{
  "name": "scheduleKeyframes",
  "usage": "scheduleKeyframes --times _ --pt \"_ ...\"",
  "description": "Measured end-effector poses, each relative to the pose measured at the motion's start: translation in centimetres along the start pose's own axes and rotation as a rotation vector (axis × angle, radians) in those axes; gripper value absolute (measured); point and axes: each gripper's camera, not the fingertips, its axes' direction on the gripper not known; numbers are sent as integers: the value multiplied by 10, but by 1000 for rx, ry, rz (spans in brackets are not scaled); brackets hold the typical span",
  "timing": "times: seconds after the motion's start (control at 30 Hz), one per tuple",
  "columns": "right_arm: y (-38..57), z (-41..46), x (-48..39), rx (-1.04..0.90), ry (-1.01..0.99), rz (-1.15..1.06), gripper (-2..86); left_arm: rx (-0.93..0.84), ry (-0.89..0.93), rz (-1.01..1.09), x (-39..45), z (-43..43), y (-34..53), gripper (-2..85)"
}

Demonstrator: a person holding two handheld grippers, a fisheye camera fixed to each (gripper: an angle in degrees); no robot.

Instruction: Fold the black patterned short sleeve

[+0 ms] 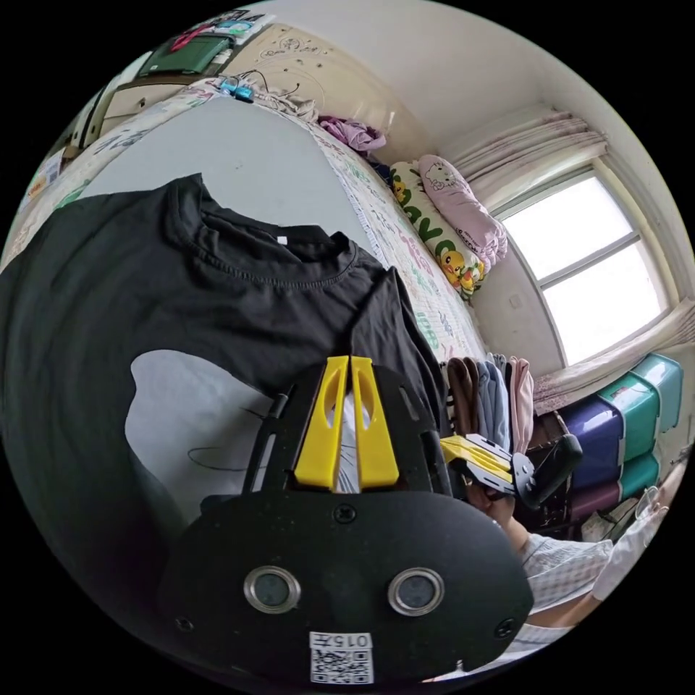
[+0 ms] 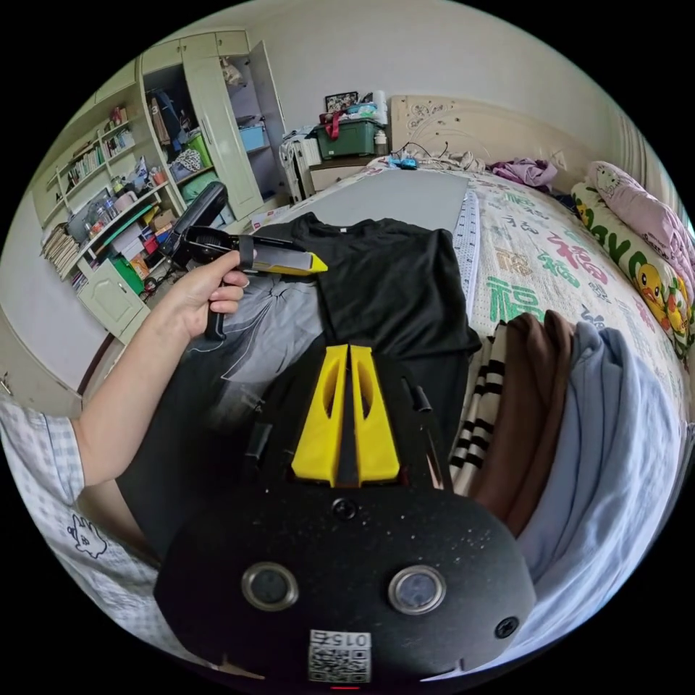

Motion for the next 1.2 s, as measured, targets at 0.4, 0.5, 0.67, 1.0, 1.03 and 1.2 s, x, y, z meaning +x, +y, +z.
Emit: scheduleKeyframes --times 0.4,0.5,0.67,1.0,1.03,1.2 --pt "46 46 35 -97 71 -111 78 66 -87 -16 21 -13 9 53" --pt "53 50 47 -89 109 -115 58 29 -64 -12 24 -7 8 10" --pt "60 40 74 -51 87 -95 34 93 -84 38 43 -15 20 -6" --pt "47 28 125 -53 -34 -100 27 105 -203 82 78 -20 35 -7" --pt "43 31 130 -73 -31 -109 33 104 -209 84 80 -20 36 -7" --pt "26 31 165 -113 -80 -94 54 84 -281 102 99 -22 44 -4"
